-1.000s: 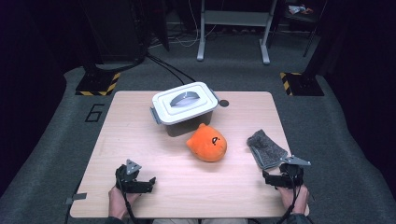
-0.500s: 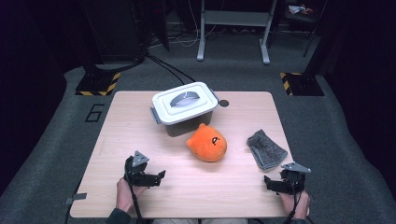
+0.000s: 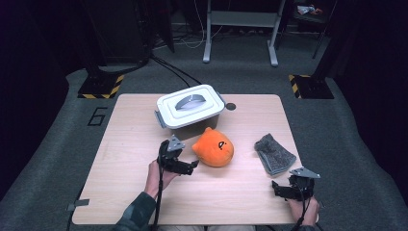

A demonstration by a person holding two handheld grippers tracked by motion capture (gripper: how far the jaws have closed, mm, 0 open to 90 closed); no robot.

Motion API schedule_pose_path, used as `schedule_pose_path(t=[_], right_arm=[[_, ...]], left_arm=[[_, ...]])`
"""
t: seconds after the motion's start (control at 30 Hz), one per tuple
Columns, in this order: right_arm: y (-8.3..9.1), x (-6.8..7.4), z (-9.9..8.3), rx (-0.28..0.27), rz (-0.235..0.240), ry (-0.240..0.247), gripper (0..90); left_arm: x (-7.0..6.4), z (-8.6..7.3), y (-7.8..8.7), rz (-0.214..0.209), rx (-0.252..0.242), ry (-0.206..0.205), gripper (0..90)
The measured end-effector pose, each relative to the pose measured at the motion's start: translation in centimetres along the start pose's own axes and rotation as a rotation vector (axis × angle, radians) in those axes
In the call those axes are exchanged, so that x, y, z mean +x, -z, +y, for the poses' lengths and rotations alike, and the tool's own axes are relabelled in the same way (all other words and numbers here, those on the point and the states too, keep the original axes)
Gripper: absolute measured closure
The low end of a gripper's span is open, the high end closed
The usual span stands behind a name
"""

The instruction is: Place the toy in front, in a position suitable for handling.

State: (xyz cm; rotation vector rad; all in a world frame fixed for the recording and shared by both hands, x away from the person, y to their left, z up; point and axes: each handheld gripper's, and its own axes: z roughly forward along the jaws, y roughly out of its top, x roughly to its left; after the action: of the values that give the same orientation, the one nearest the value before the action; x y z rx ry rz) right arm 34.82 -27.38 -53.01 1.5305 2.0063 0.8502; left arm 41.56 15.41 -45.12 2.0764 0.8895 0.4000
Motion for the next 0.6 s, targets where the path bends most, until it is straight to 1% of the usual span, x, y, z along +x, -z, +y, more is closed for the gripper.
schedule_pose_path(t=[0.1, 0.13, 0.17, 0.2, 0.23, 0.27, 0.3, 0.33, 0.37, 0.4, 0.5, 0.53, 0.57, 0.6], right_arm=[[0.0, 0.0, 0.0, 0.0, 0.001, -0.001, 1.0], [0.0, 0.0, 0.0, 0.0, 0.001, -0.001, 1.0], [0.0, 0.0, 0.0, 0.0, 0.001, -0.001, 1.0], [0.0, 0.0, 0.0, 0.0, 0.002, 0.0, 1.2], [0.0, 0.0, 0.0, 0.0, 0.002, 0.0, 1.2], [0.0, 0.0, 0.0, 0.0, 0.002, 0.0, 1.3], [0.0, 0.0, 0.0, -0.002, 0.002, 0.0, 1.3], [0.0, 0.0, 0.0, -0.001, 0.003, 0.001, 1.4], [0.0, 0.0, 0.0, -0.002, 0.002, 0.0, 1.4], [0.0, 0.0, 0.0, -0.002, 0.002, 0.0, 1.4], [0.0, 0.0, 0.0, -0.004, 0.003, -0.002, 1.6], [0.0, 0.0, 0.0, -0.005, 0.003, -0.001, 1.8], [0.0, 0.0, 0.0, -0.005, 0.004, -0.001, 1.8], [0.0, 0.0, 0.0, -0.005, 0.004, -0.001, 1.8]], left_arm=[[-0.3, 1.1, -1.0, -0.012, 0.012, -0.016, 5.2], [-0.5, 1.9, -1.7, -0.02, 0.02, -0.022, 5.6], [-0.5, 1.9, -1.7, -0.02, 0.02, -0.022, 6.2], [-0.5, 2.5, -2.4, -0.027, 0.024, -0.02, 6.3], [-0.5, 2.5, -2.4, -0.027, 0.024, -0.02, 6.5], [-0.5, 2.9, -3.1, -0.036, 0.034, -0.022, 7.1], [-0.5, 3.1, -3.4, -0.036, 0.038, -0.022, 7.6], [-0.5, 3.2, -3.6, -0.034, 0.049, -0.031, 8.1], [-0.5, 3.2, -3.6, -0.034, 0.049, -0.031, 8.4], [-0.4, 3.4, -4.2, -0.036, 0.056, -0.025, 9.2], [-0.2, 3.6, -4.6, -0.04, 0.062, -0.022, 11.2], [0.0, 3.7, -5.0, -0.043, 0.071, -0.023, 12.5], [0.0, 3.7, -5.0, -0.043, 0.071, -0.023, 13.1], [0.0, 3.8, -5.4, -0.052, 0.076, -0.018, 13.9]])
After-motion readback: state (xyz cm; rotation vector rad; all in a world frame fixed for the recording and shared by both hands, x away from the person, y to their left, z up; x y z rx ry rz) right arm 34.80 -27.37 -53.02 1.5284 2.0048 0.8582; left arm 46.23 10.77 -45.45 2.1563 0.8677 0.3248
